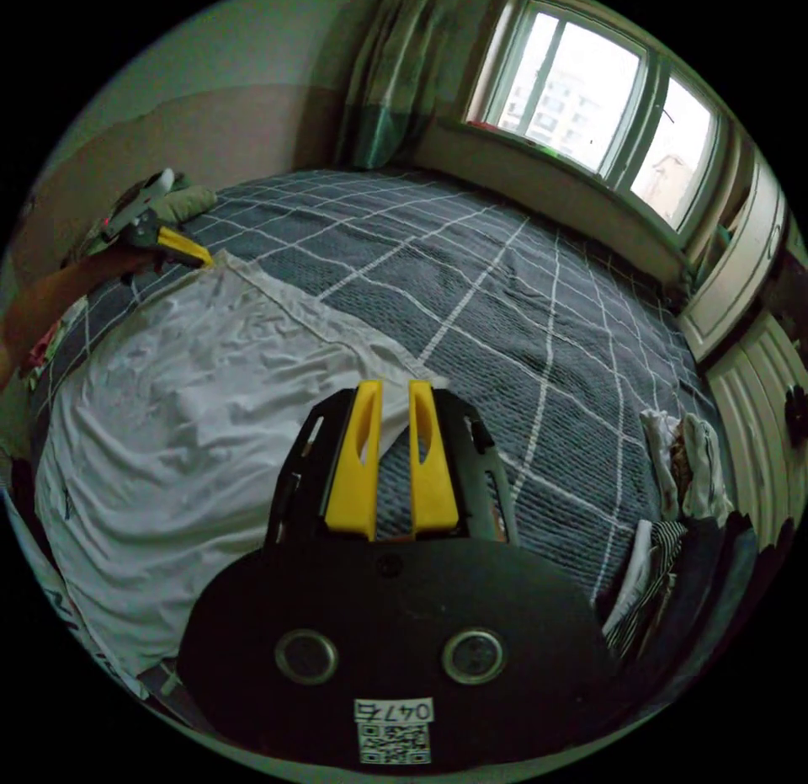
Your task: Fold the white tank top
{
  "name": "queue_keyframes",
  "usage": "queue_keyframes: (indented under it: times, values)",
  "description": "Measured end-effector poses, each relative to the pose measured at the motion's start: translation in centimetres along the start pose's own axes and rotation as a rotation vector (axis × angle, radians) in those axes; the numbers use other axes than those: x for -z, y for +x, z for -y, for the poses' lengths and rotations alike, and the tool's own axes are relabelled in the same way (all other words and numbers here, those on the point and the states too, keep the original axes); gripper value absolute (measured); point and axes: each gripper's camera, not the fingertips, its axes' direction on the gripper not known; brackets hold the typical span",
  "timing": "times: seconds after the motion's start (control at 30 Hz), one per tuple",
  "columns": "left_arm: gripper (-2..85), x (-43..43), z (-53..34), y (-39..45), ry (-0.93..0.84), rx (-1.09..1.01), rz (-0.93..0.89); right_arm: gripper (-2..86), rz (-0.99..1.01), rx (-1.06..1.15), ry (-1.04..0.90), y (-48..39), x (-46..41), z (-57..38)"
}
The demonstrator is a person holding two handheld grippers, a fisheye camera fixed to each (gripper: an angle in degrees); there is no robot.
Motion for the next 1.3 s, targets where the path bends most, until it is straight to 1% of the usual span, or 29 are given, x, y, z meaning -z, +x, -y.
queue_keyframes:
  times: [0.07, 0.1, 0.13, 0.2, 0.23, 0.27, 0.3, 0.33, 0.4, 0.5, 0.57, 0.6, 0.63, 0.67, 0.73, 0.8, 1.0, 1.17, 1.3]
  values:
    - [-0.7, -0.6, 1.1, -1.6, 0.032, 0.051, 0.014, 1.7, 0.022, -0.026, 0.018, 1.4, -0.9, 0.3]
    - [-0.7, -1.2, 1.7, -3.0, 0.045, 0.109, -0.035, 2.1, 0.025, -0.026, 0.025, 2.2, -1.5, 0.6]
    - [-0.6, -2.2, 2.3, -4.1, 0.046, 0.148, -0.143, 2.3, 0.025, -0.021, 0.025, 2.5, -1.8, 0.7]
    - [-0.2, -3.8, 3.2, -4.4, 0.04, 0.12, -0.308, 3.7, 0.04, -0.002, 0.0, 3.5, -3.4, 1.4]
    - [0.5, -4.8, 3.9, -4.2, 0.031, 0.116, -0.31, 3.8, 0.048, 0.001, -0.005, 3.7, -3.8, 1.5]
    - [0.9, -5.3, 4.2, -4.1, 0.028, 0.128, -0.277, 4.0, 0.055, 0.006, -0.004, 4.0, -4.5, 1.7]
    - [3.1, -6.3, 5.0, -3.8, 0.012, 0.127, -0.202, 3.9, 0.048, 0.008, 0.01, 4.2, -4.9, 1.8]
    - [4.6, -7.3, 5.7, -3.6, -0.003, 0.105, -0.178, 3.8, 0.042, 0.01, 0.021, 4.3, -5.1, 1.7]
    - [5.3, -8.7, 6.7, -3.4, -0.016, 0.09, -0.197, 3.2, 0.017, 0.04, 0.041, 4.4, -6.0, 1.7]
    - [5.2, -10.2, 8.1, -3.7, -0.012, 0.071, -0.204, 2.6, -0.025, 0.088, 0.008, 4.7, -7.3, 1.8]
    - [6.5, -10.9, 8.8, -4.3, -0.008, 0.084, -0.247, 2.3, -0.032, 0.088, 0.0, 5.3, -8.0, 1.9]
    - [7.0, -11.3, 9.2, -5.0, -0.001, 0.1, -0.312, 2.1, -0.025, 0.075, 0.004, 5.8, -8.4, 1.9]
    - [6.5, -11.9, 9.6, -5.6, -0.01, 0.117, -0.36, 2.0, -0.02, 0.066, 0.008, 6.0, -8.5, 1.9]
    - [5.8, -12.3, 9.8, -5.8, -0.021, 0.123, -0.365, 1.8, -0.01, 0.048, 0.017, 6.5, -8.8, 1.9]
    - [1.2, -13.7, 10.4, -6.0, -0.047, 0.109, -0.275, 1.6, -0.005, 0.032, 0.028, 7.0, -9.2, 1.9]
    - [0.0, -14.3, 10.6, -6.3, -0.041, 0.112, -0.267, 1.4, -0.017, 0.036, 0.023, 7.4, -9.8, 2.1]
    - [-0.8, -15.2, 10.2, -10.0, 0.015, 0.212, -0.174, 1.7, -0.012, 0.052, -0.009, 8.9, -11.1, 3.2]
    - [-0.9, -16.2, 9.5, -12.6, 0.026, 0.263, -0.112, 2.9, -0.081, 0.048, -0.086, 10.2, -13.4, 4.2]
    - [-0.9, -17.8, 9.0, -14.2, 0.003, 0.282, -0.087, 3.5, -0.017, 0.046, -0.142, 10.1, -16.0, 4.8]
